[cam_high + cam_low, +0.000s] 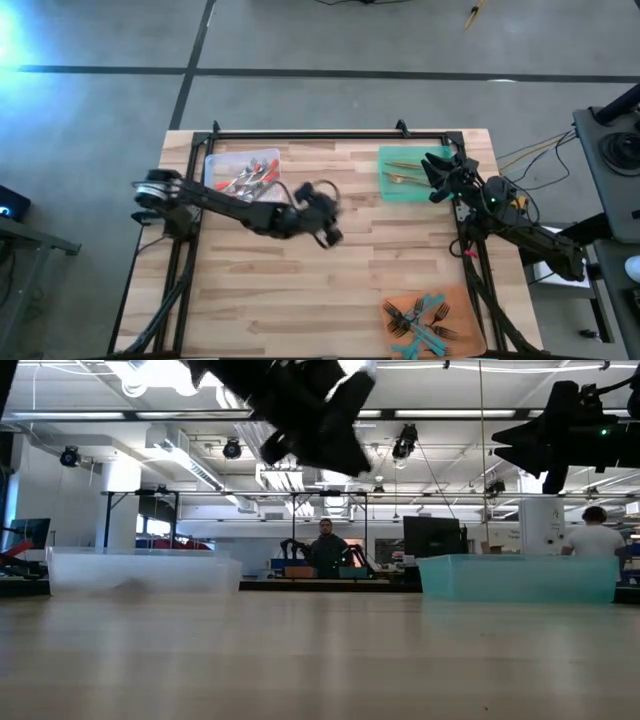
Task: Sort silverware by color (type)
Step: Return to Home Position
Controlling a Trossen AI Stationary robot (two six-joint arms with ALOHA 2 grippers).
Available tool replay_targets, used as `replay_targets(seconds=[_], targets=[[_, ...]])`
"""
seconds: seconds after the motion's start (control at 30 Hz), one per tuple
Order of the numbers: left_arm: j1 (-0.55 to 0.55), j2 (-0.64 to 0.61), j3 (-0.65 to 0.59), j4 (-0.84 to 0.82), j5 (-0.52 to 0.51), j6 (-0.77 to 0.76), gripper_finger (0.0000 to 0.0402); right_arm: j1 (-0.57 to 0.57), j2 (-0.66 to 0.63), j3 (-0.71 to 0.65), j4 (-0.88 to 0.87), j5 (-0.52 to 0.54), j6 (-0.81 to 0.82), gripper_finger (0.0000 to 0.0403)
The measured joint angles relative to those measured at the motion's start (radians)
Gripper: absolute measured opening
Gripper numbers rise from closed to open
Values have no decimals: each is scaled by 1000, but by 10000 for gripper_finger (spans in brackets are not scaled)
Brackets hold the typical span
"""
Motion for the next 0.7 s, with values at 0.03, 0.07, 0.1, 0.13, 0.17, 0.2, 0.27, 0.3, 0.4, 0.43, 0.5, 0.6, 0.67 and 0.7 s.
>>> replay_targets(seconds=[0.03,0.07,0.1,0.13,0.17,0.2,0.27,0.3,0.4,0.43,0.5,0.6,0.67,0.7], targets=[[13,-33,-58,35,-32,-1,97,0,0,0,0,-1,0,158],[27,-68,-114,53,-50,1,97,0,0,0,0,0,0,157],[41,-113,-175,58,-50,-1,97,0,0,0,0,0,0,156],[54,-160,-230,62,-38,-18,97,0,0,0,0,-1,0,155],[67,-210,-287,70,-26,-58,97,0,0,0,0,0,0,153],[78,-258,-343,75,-17,-109,97,0,0,1,0,-1,0,153],[95,-345,-453,72,-10,-230,97,0,0,1,0,0,0,153],[100,-387,-505,63,-11,-282,97,0,0,1,0,0,0,154],[103,-521,-642,74,-13,-386,97,0,0,1,0,0,0,157],[102,-563,-685,76,-20,-399,97,0,0,1,0,0,0,157],[103,-638,-765,79,-41,-391,97,0,0,1,0,0,0,157],[103,-735,-860,150,-48,-351,97,0,0,1,0,0,0,154],[102,-790,-914,216,-48,-305,97,0,1,2,0,0,0,152],[102,-815,-937,252,-48,-275,97,0,1,2,0,0,0,151]])
